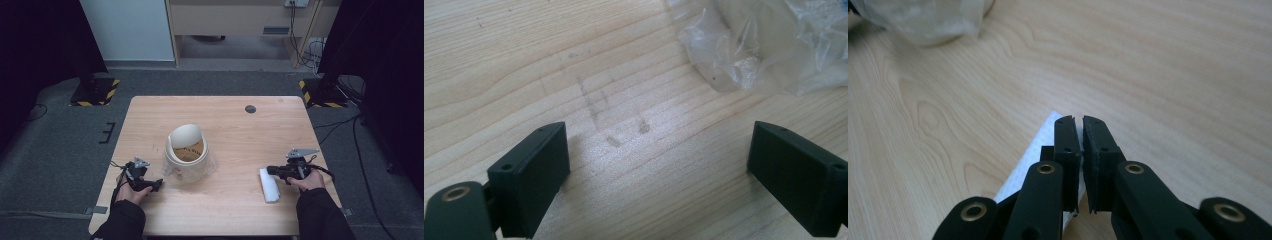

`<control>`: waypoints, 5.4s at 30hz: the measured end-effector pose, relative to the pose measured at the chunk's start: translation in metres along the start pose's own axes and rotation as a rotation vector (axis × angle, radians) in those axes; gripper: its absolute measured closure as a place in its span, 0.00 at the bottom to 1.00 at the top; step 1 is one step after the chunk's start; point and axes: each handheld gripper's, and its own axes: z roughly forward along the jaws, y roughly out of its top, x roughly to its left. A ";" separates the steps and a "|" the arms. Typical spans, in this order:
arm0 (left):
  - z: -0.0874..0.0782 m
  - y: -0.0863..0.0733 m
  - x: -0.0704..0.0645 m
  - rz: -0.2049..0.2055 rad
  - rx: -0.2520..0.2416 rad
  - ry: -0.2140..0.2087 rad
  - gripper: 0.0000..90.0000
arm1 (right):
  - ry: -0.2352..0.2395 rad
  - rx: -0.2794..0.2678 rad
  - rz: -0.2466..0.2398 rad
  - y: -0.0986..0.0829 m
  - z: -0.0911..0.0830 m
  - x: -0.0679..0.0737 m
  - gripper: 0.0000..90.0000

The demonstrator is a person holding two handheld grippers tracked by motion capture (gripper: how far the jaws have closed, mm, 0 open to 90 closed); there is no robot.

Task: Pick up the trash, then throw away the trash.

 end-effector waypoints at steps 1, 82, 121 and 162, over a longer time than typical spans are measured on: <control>0.000 0.000 0.000 0.004 0.000 0.000 0.10 | -0.003 -0.020 -0.002 0.002 -0.002 0.000 0.95; 0.011 -0.009 -0.004 0.011 -0.129 0.014 0.00 | 0.037 -0.705 -0.185 0.125 -0.077 0.067 0.96; 0.011 -0.009 -0.004 0.011 -0.129 0.014 0.00 | 0.291 -0.651 -0.320 0.182 0.010 0.147 0.96; 0.011 -0.009 -0.004 0.011 -0.129 0.014 0.00 | 0.360 -0.582 -0.405 0.167 0.072 0.165 0.96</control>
